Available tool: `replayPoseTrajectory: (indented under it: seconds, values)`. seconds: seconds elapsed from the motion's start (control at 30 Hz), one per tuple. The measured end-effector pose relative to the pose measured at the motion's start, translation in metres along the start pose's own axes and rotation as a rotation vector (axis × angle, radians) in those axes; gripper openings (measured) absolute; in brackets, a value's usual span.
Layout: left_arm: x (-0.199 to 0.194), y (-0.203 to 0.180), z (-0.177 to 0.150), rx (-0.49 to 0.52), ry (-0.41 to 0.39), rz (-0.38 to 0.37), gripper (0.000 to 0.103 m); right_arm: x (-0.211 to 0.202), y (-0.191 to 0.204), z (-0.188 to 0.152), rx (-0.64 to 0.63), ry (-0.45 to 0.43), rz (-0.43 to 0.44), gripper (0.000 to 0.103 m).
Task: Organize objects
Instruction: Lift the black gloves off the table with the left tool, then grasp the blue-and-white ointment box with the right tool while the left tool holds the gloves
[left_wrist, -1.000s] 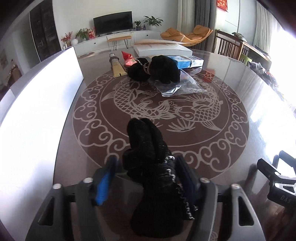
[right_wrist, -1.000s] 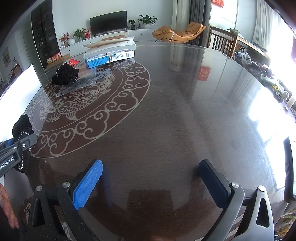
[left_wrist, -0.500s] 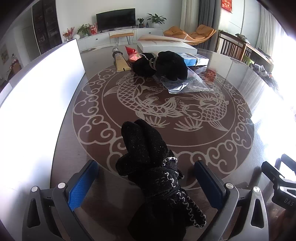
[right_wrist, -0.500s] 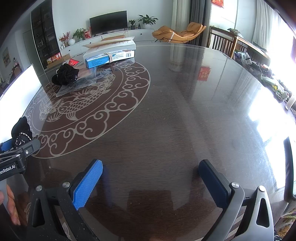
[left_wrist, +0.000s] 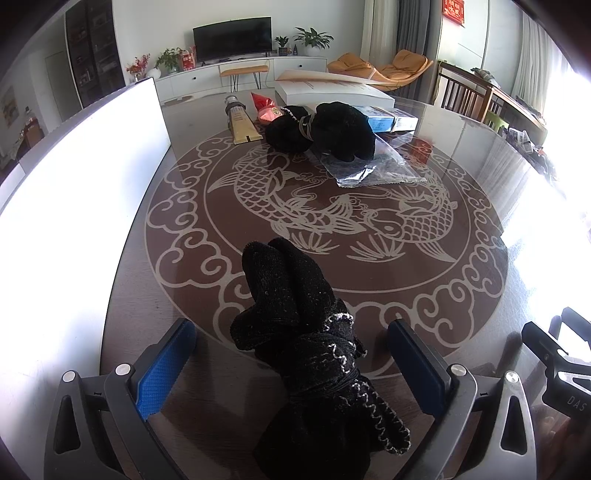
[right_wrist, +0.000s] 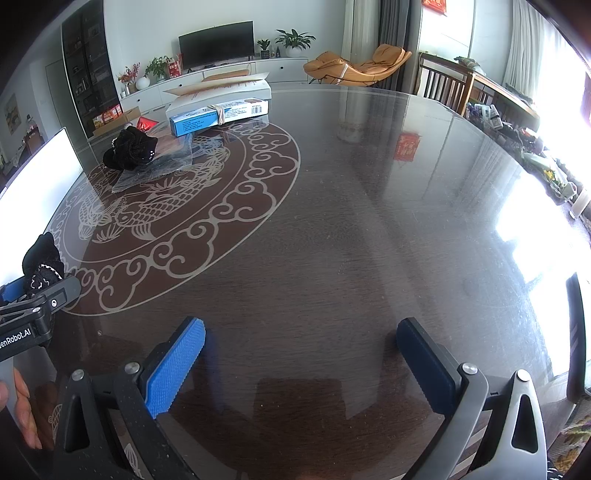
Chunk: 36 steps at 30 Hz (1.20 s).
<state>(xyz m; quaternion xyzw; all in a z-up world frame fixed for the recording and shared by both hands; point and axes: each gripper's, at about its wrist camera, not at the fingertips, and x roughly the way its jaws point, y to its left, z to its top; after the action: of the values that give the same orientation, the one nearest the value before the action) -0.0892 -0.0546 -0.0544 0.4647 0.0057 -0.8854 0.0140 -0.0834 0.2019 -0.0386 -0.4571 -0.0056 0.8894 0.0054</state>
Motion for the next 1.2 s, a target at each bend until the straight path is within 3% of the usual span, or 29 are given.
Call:
replayPoseTrajectory:
  seconds: [0.97, 1.1, 1.2]
  values:
    - [0.0, -0.005, 0.001, 0.042, -0.016, -0.026, 0.103, 0.0, 0.0, 0.0, 0.001, 0.0, 0.002, 0.103]
    - [0.0, -0.005, 0.001, 0.042, -0.016, -0.026, 0.103, 0.007, -0.004, 0.016, -0.025, 0.084, 0.058, 0.103]
    - [0.0, -0.005, 0.0, 0.042, -0.016, -0.026, 0.103, 0.028, -0.013, 0.062, 0.033, 0.167, 0.146, 0.103]
